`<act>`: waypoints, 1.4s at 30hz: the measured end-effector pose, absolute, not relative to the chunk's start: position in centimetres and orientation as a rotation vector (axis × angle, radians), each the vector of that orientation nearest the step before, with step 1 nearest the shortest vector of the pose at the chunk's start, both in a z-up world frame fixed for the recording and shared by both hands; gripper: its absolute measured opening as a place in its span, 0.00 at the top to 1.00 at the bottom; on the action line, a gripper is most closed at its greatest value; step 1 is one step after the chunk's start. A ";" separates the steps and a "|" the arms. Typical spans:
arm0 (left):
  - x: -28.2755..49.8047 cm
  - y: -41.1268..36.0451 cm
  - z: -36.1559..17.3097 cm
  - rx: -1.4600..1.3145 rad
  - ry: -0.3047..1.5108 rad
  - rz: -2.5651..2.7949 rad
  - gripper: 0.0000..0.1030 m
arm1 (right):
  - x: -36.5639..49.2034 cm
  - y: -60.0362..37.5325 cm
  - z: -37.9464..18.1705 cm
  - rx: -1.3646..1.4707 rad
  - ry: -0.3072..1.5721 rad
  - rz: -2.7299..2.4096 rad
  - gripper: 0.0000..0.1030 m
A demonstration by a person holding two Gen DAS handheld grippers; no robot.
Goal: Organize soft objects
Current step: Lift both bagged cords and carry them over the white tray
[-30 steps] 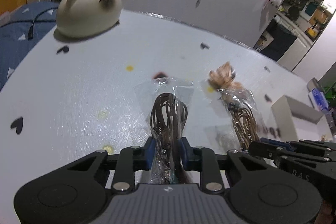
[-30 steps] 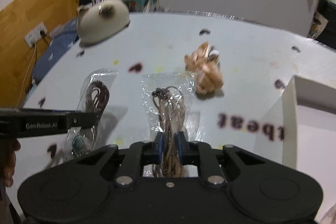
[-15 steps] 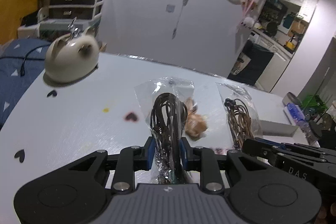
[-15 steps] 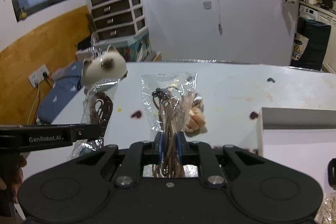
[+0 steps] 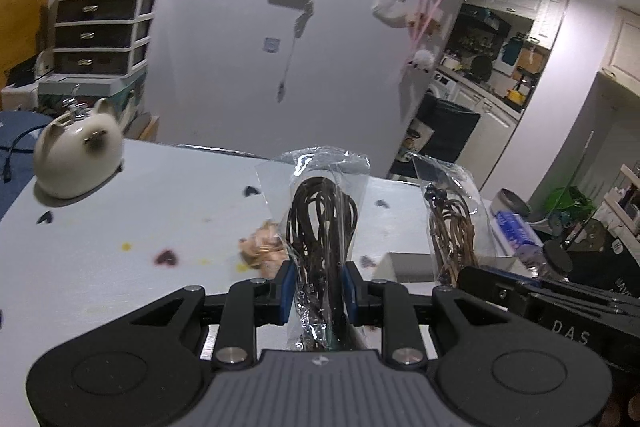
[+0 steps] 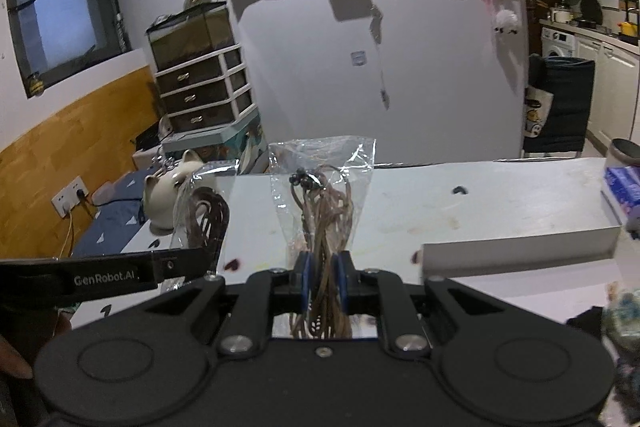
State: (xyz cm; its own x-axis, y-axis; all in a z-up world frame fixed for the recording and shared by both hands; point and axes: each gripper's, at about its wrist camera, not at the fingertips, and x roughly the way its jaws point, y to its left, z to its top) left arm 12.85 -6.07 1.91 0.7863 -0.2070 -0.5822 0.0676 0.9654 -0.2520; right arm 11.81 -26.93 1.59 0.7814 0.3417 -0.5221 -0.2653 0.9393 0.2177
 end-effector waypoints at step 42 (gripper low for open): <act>23.8 -23.8 -6.7 -0.263 0.923 -0.254 0.74 | 19.4 -43.3 -4.9 0.174 0.802 0.212 0.86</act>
